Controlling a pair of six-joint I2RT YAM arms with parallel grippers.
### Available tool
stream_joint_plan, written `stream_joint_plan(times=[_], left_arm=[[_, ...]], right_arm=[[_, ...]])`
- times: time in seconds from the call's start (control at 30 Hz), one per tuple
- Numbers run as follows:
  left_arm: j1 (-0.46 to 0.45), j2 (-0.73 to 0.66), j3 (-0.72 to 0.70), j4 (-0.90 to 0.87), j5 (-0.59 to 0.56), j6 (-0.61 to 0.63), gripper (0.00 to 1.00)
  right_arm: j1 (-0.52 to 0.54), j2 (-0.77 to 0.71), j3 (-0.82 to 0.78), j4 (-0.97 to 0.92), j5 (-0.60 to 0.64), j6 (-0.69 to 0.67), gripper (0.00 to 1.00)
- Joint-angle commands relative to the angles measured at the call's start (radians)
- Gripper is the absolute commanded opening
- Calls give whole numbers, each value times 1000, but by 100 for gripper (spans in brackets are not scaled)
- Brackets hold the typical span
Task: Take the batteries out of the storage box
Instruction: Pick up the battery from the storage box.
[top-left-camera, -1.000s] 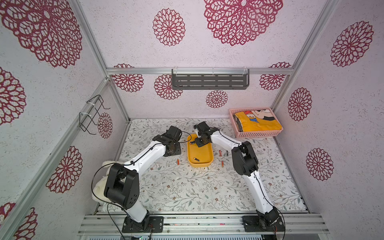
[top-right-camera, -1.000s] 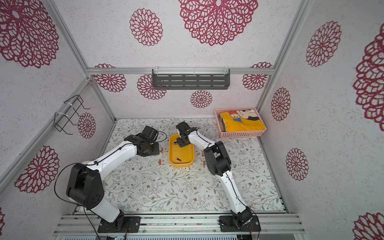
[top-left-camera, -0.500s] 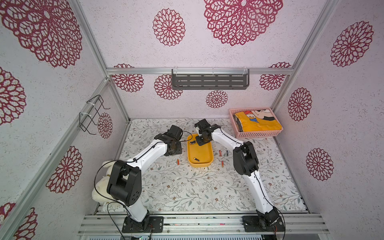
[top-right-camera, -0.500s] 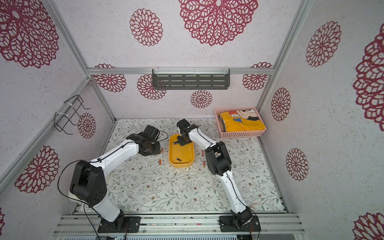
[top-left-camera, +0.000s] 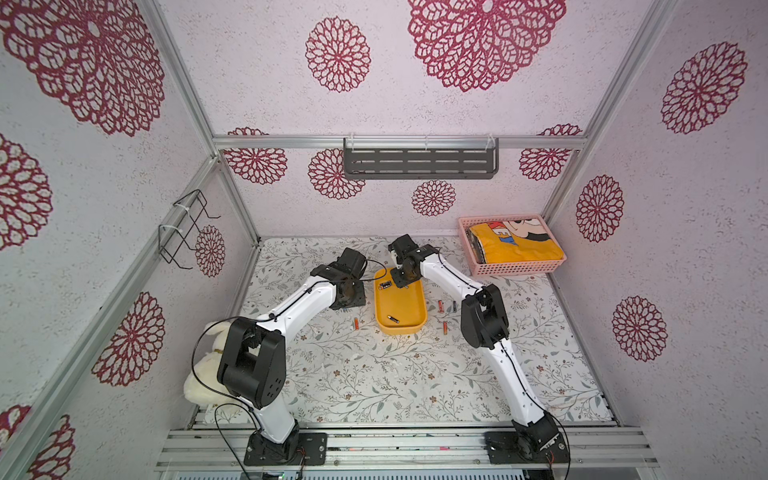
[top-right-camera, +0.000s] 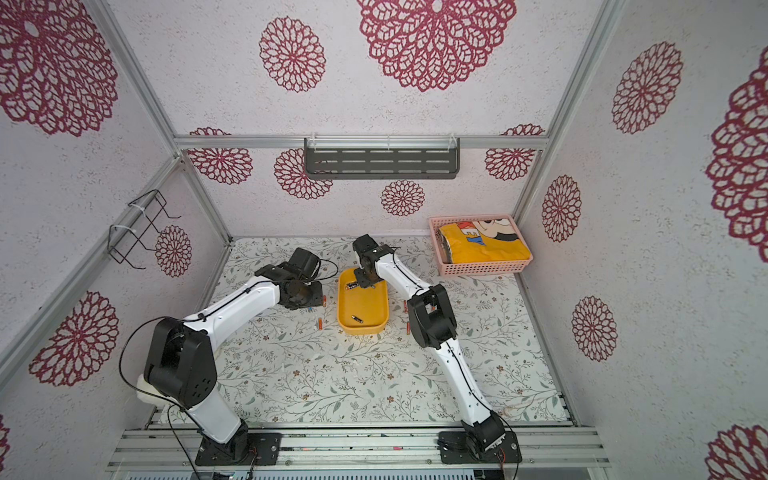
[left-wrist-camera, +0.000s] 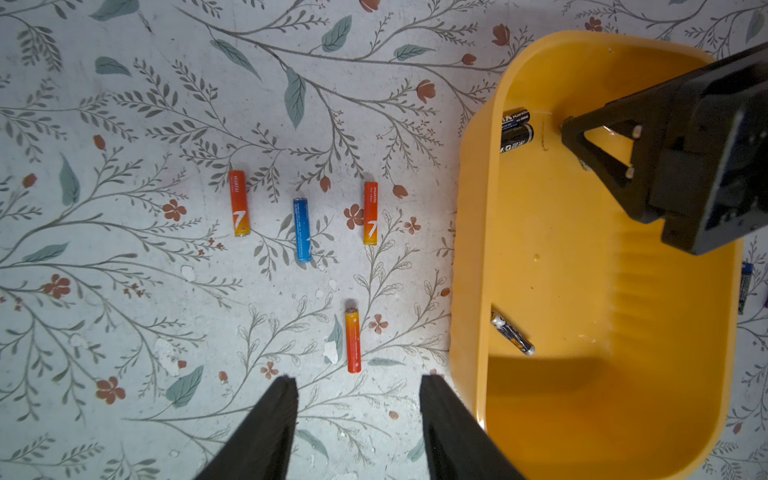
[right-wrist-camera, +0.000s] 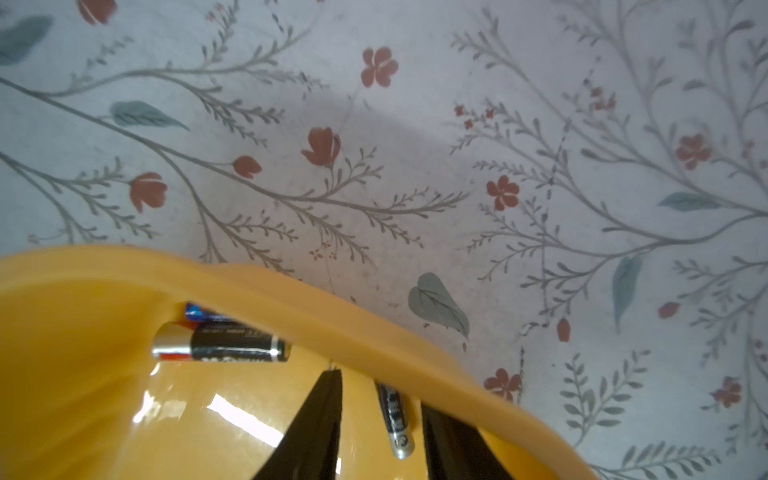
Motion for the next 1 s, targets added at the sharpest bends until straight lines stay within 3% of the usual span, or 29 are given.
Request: stream_joint_plan(times=[0.0,0.1,0.33,0.6,0.8,0.97], left_arm=[[5,9,2,-1,-6,5,51],[6,10,-1,5,-6,3,51],[6,22,-3,6,-11,3,51],[6,18,-3,13,4,3,51],[4,-12,-13,23,-5,9,52],[6,-32,-10,27,-20,7,52]], right_arm=[[-5,-1,31,-38,-2,15,37],[-6,12,33,-54,-14,50,34],[-6,26,28,-74,-88,148,18],[-8,58,33,-89,-115,205,21],[-6,58,33,-106,-107,231,0],[-3,7,38,-92,-109,249,0]])
